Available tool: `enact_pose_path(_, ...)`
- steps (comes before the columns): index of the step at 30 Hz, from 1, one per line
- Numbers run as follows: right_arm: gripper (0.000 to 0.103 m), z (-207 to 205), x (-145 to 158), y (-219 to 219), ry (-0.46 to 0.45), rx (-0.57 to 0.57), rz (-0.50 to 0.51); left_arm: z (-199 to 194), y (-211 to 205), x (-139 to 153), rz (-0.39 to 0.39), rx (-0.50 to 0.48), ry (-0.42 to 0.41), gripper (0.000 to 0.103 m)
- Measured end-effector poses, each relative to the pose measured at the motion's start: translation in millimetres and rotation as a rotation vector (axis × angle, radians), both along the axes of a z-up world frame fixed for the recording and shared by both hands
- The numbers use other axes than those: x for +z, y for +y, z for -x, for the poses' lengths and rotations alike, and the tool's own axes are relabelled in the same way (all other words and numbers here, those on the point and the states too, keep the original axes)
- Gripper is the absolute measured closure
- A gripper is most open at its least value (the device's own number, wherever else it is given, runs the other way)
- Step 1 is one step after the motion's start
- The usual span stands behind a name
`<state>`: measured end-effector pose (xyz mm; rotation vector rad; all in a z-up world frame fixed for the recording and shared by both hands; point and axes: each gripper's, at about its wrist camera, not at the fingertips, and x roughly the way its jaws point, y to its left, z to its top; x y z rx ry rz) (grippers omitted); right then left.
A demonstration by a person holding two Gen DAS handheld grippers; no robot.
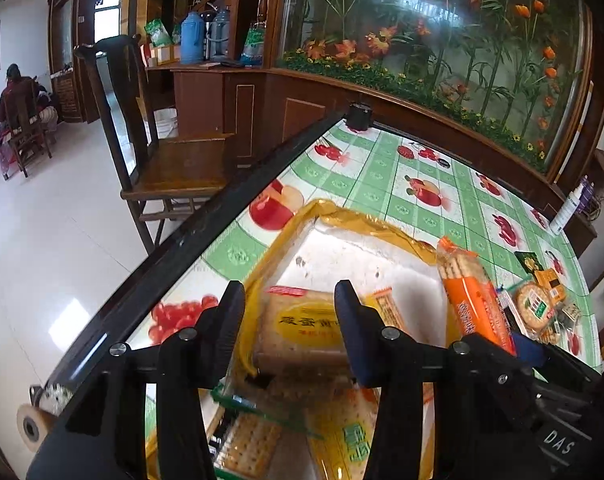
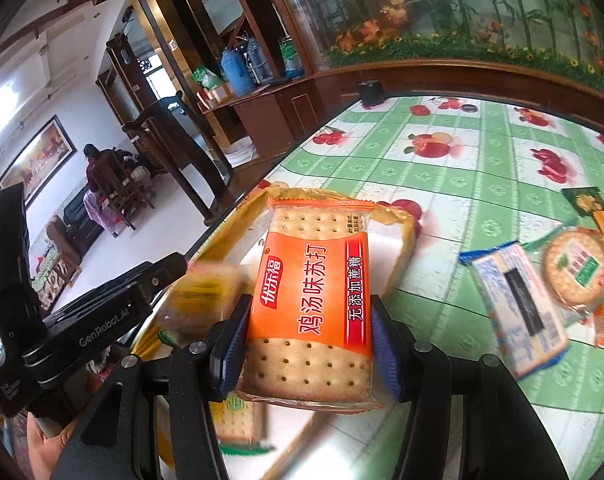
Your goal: Organize snacks
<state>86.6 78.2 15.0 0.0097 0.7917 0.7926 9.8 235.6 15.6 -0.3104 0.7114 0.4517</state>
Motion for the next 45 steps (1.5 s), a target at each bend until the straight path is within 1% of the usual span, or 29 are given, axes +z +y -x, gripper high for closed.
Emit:
enact_pose_path(9, 0.047, -28.5, -12.6, 4.9, 0.041, -0.016, -0.016, -28.3, -5.2, -14.6, 0.002, -0.033, 0.052, 0.059)
enact_pose_path(12, 0.047, -36.9, -17.8, 10.8, 0.052, -0.013, -0.011, -30.3, -2.4, -17.7, 0.011, -0.023, 0.066, 0.059)
enact_pose_path(14, 0.047, -44.3, -23.8, 16.0, 0.070, -0.014, -0.006, -30.7, 1.6, -19.6, 0.022, -0.014, 0.075, 0.057)
enact_pose_path(15, 0.047, -47.3, -26.3, 18.3, 0.077, -0.011, -0.007, -30.4, 3.4, -20.3, 0.025, -0.006, 0.077, 0.054)
enact_pose_path(17, 0.047, -50.2, -28.0, 23.5, 0.075, -0.007, 0.002, -29.4, 6.5, -21.2, 0.026, 0.010, 0.081, 0.032)
enact_pose_path(18, 0.047, -50.5, -28.1, 26.8, 0.070, -0.002, 0.007, -28.3, 7.8, -20.9, 0.031, 0.014, 0.079, 0.030)
enact_pose_path(21, 0.046, -48.9, -27.2, 34.7, 0.056, 0.012, 0.025, -25.5, 9.2, -18.1, 0.036, 0.020, 0.074, 0.030)
enact_pose_path(24, 0.045, -45.4, -24.0, 32.3, 0.042, 0.011, 0.024, -23.1, 9.6, -15.7, 0.039, 0.027, 0.068, 0.027)
enact_pose_path(28, 0.045, -40.3, -13.5, 7.0, 0.022, -0.019, -0.008, -20.1, 5.6, -11.6, 0.057, 0.025, 0.053, 0.027)
enact_pose_path(33, 0.045, -37.0, -4.3, -47.5, 0.003, -0.100, -0.028, -24.8, -14.5, -5.1, 0.065, -0.018, 0.040, 0.027)
enact_pose_path(35, 0.045, -35.3, -3.1, -74.2, -0.006, -0.148, -0.029, -28.8, -28.3, -2.6, 0.068, -0.044, 0.035, 0.021)
enact_pose_path(40, 0.045, -35.0, -6.6, -134.8, 0.000, -0.248, -0.025, -43.5, -74.5, 3.1, 0.061, -0.141, 0.031, 0.021)
enact_pose_path(45, 0.044, -37.3, -12.1, -185.3, 0.007, -0.338, -0.018, -59.0, -121.5, 0.8, 0.048, -0.221, 0.064, 0.021)
